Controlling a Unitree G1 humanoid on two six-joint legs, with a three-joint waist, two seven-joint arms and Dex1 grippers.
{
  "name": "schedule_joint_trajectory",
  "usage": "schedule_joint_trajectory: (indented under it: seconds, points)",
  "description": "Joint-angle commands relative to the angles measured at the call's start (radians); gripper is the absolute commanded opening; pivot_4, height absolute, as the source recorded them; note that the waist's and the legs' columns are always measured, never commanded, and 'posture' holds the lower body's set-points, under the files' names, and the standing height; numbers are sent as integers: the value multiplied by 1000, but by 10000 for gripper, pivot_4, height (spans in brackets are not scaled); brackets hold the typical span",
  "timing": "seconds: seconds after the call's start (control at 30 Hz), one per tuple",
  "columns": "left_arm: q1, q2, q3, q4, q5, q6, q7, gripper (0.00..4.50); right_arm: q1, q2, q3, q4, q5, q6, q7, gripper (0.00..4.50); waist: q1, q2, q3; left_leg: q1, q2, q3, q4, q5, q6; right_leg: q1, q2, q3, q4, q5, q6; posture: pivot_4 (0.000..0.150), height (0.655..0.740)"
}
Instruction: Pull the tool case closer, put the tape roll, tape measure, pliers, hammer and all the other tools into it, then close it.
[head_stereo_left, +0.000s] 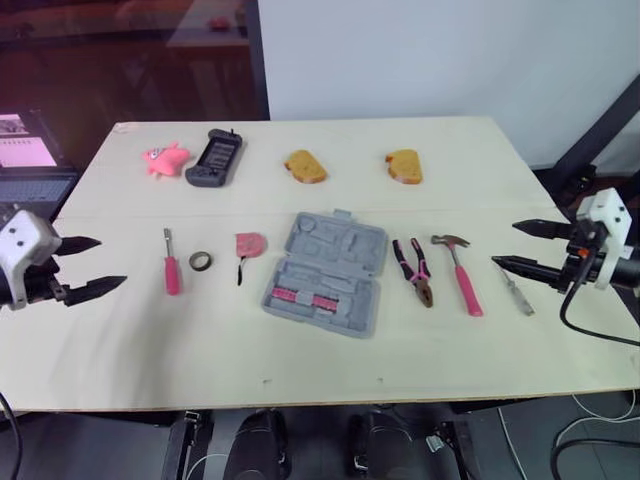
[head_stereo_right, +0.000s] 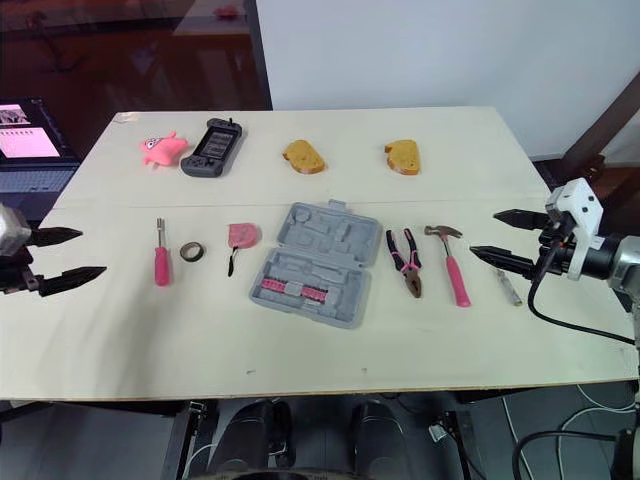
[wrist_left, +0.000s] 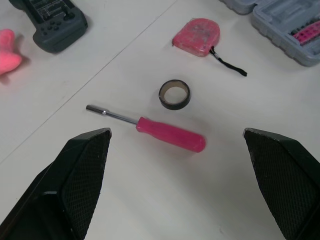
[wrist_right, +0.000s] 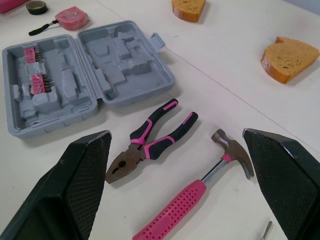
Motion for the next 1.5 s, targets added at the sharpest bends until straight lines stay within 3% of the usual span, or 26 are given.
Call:
schedule_joint_trajectory:
  seconds: [0.03,0.33,0.6,0.87,1.03,1.07,1.1,1.17,1.37,1.4,1.5]
  points:
    - [13,17,41,-33,-22,12,-23,44563,-31,-22,-10,-3,1,-7,11,45000,-1,0,0,0,0,0,0,0,0,0,0,0,0,0,0,1500,7188]
    - [8,10,41,-63,-41,58,-33,44563,-40,-20,-8,-18,-3,12,15,45000,-2,0,0,0,0,0,0,0,0,0,0,0,0,0,0,1500,7188]
    - [-86,9,-24,-89,-38,105,-79,44563,15,-27,-45,-164,28,106,-19,45000,1,0,0,0,0,0,0,0,0,0,0,0,0,0,0,1500,7188]
    - [-279,-89,-305,-192,91,77,-120,44563,91,34,40,-572,98,360,-194,45000,2,0,0,0,0,0,1,0,0,1,1,0,1,0,0,1500,7188]
    - [-349,-172,-423,-167,157,35,-149,44563,77,40,166,-653,49,453,-286,45000,1,0,0,-1,0,-1,1,0,0,0,1,0,1,0,0,1500,7188]
    - [-372,-195,-450,-135,186,5,-143,42191,71,41,207,-650,17,448,-301,45000,3,-1,0,-1,0,-1,1,0,0,0,1,0,1,0,0,1500,7188]
    - [-401,-229,-476,-92,211,-28,-134,39171,60,51,257,-642,-16,438,-312,40639,5,0,0,-1,0,-1,1,0,0,0,2,0,1,0,0,1500,7188]
    - [-452,-278,-522,-2,269,-121,-128,32520,26,85,333,-610,-65,420,-338,36608,9,-1,0,-1,-1,-1,2,0,0,1,1,0,0,0,0,1500,7188]
    - [-602,-393,-598,272,423,-318,-14,2177,-70,162,466,-474,-209,317,-384,7152,7,-1,0,-2,0,-1,3,0,1,0,2,0,1,0,0,1500,7188]
    - [-626,-412,-609,319,446,-345,7,0,-84,174,481,-450,-225,305,-386,2464,8,-1,0,-2,0,-1,3,0,1,0,2,0,1,0,0,1500,7188]
    - [-690,-467,-616,453,491,-401,71,0,-125,207,516,-370,-279,273,-395,1106,10,-1,0,-2,0,-1,4,0,1,0,2,0,1,0,0,1500,7188]
